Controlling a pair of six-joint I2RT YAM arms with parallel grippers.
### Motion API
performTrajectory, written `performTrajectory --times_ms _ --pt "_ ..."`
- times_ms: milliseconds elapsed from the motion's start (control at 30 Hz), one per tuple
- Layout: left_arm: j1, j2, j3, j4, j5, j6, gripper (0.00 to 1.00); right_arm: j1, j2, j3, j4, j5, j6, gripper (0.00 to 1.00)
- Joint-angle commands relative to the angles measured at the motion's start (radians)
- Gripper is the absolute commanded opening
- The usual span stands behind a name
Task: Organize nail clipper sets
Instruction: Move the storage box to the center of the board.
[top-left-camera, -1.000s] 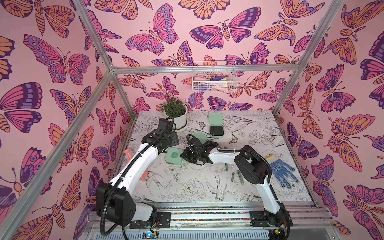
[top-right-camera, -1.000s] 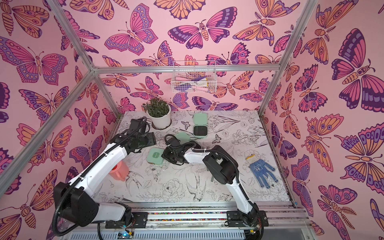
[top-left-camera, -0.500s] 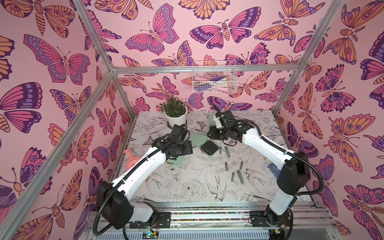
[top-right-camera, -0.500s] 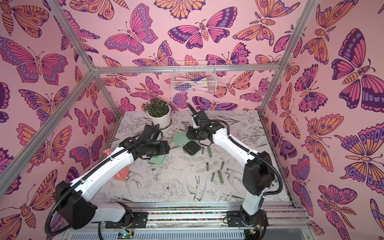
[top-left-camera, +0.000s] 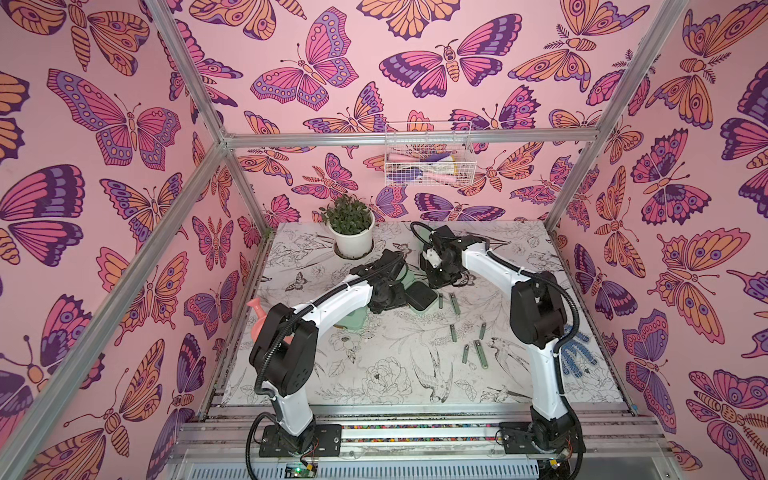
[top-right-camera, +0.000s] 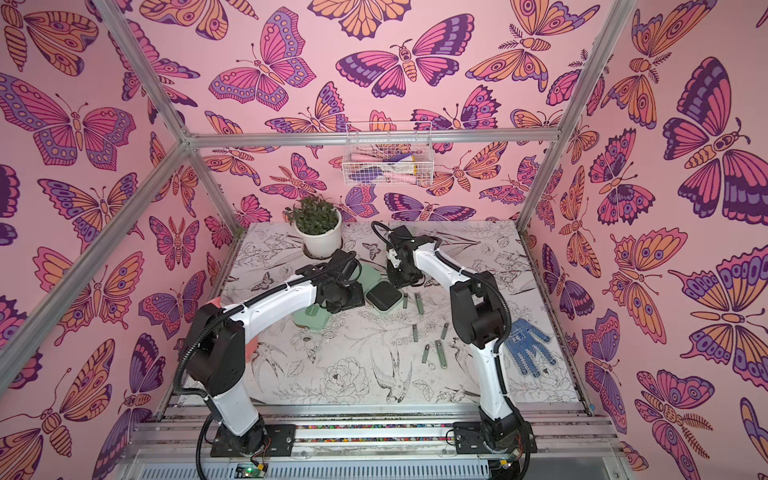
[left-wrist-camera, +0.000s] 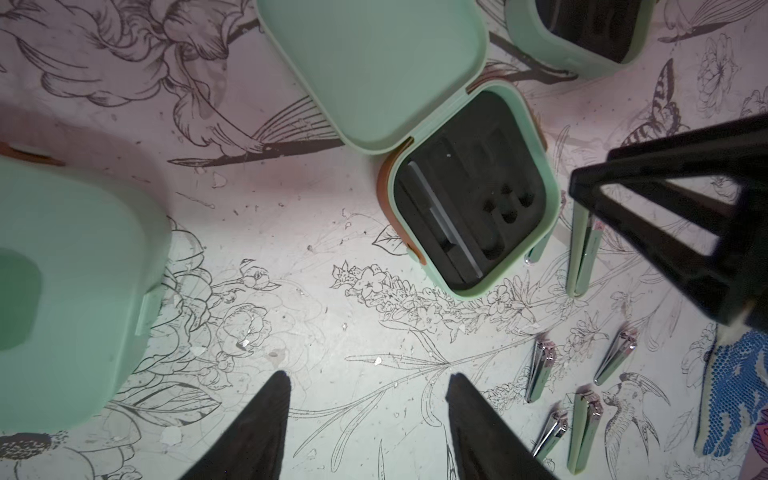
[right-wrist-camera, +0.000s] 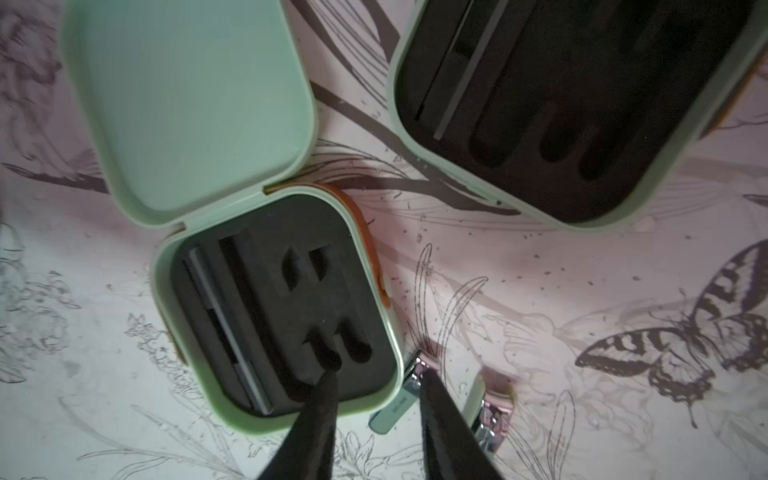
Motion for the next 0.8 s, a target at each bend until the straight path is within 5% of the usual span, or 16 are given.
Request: performTrajectory --times_ms 0,767 --pt "0.013 0.014 0.006 0.012 -0.012 -0.024 0.63 0.003 0.023 0.049 -0.018 -0.014 -0.071 0.36" --pt "0.027 -0.020 -0.057 0.021 -0.017 -0.018 0.62 0.011 0.163 0.113 0.008 -0.075 -0.054 0.20"
